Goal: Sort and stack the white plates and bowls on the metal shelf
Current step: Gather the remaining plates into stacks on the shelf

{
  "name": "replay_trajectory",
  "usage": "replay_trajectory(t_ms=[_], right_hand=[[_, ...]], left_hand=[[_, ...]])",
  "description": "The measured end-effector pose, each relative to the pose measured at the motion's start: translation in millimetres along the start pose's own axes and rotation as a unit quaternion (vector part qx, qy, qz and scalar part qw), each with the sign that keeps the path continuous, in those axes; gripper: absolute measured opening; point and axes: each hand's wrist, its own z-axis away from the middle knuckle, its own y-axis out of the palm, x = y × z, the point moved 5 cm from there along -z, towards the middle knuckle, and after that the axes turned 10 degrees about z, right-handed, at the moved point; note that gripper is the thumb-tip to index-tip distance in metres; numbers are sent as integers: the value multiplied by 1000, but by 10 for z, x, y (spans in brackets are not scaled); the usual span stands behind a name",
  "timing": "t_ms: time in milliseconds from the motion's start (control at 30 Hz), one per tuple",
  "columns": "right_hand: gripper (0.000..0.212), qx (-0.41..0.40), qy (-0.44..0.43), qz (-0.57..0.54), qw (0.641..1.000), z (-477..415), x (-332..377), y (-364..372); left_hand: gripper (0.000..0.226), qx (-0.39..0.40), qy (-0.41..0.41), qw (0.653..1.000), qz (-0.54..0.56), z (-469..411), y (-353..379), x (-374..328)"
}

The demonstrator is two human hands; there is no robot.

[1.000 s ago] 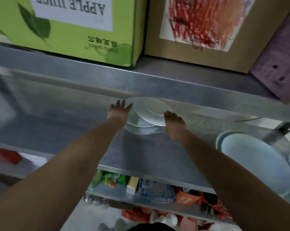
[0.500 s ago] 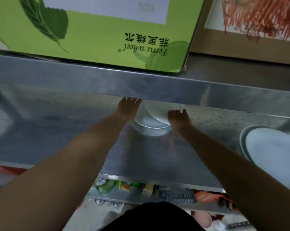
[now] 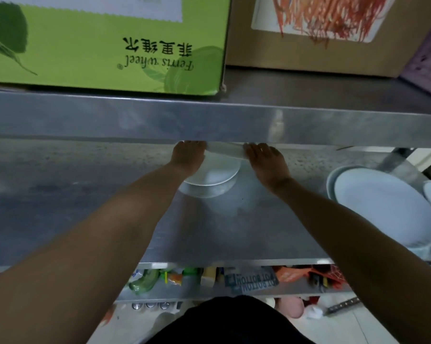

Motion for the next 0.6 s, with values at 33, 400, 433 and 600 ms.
replay_trajectory(t_ms=[33, 400, 433, 600], right_hand=[[37, -31, -5, 0, 999, 10, -51, -69], [25, -109, 121, -121, 979, 526, -799, -300], [21, -92, 176, -151, 968, 595, -926, -272], [37, 93, 410, -363, 832, 1053, -1623, 138]], left_hand=[[39, -4, 4, 1000, -8, -1, -9, -86], [31, -99, -55, 993, 33, 185, -272, -807], [31, -108, -60, 991, 42, 196, -327, -872], [39, -128, -113, 972, 164, 305, -515, -1338]])
